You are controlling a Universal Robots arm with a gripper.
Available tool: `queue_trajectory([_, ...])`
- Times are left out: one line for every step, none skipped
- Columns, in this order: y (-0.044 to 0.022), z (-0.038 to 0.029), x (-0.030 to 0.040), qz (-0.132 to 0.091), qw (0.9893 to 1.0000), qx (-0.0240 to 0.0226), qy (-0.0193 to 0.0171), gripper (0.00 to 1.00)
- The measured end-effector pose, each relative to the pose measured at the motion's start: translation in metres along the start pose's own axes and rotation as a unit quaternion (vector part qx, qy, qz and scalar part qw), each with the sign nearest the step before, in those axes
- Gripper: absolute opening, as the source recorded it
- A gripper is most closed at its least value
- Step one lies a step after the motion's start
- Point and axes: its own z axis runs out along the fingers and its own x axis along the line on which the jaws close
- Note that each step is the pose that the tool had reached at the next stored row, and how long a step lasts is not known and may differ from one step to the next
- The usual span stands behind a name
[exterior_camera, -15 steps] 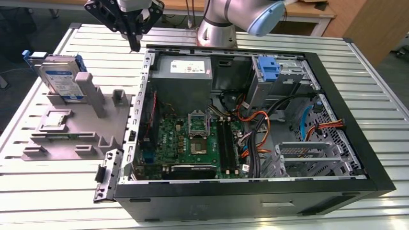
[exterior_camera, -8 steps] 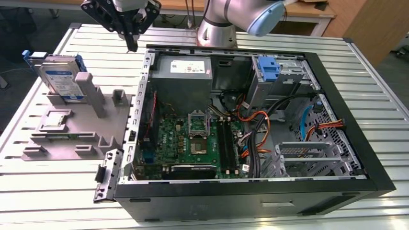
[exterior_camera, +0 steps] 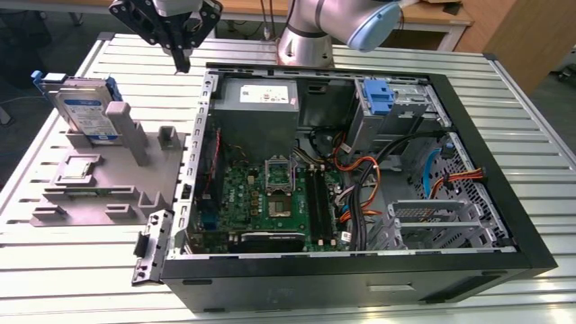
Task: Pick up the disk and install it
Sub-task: 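Reach for the disk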
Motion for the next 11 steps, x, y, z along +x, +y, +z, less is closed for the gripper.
queue_trajectory([0.0004, 0.0, 0.0002, 0.0, 1.0, 0.0, 0.0, 0.1])
queue_trajectory([0.001, 0.0001, 0.0005, 0.0, 1.0, 0.0, 0.0, 0.1])
queue_trajectory([0.0017, 0.0001, 0.0007, 0.0, 1.0, 0.0, 0.0, 0.1])
queue_trajectory([0.0024, 0.0002, 0.0009, 0.0, 1.0, 0.0, 0.0, 0.1])
queue_trajectory([0.0032, 0.0002, 0.001, 0.0, 1.0, 0.0, 0.0, 0.1])
queue_trajectory([0.0038, 0.0002, 0.0012, 0.0, 1.0, 0.0, 0.0, 0.1])
queue_trajectory([0.004, 0.0002, 0.0017, 0.0, 1.0, 0.0, 0.0, 0.1])
queue_trajectory([0.0039, 0.0003, 0.0026, 0.0, 1.0, 0.0, 0.0, 0.1])
queue_trajectory([0.0039, 0.0002, 0.0039, 0.0, 1.0, 0.0, 0.0, 0.1])
queue_trajectory([0.0038, 0.0002, 0.0052, 0.0, 1.0, 0.0, 0.0, 0.1])
queue_trajectory([0.0037, 0.0002, 0.0065, 0.0, 1.0, 0.0, 0.0, 0.1])
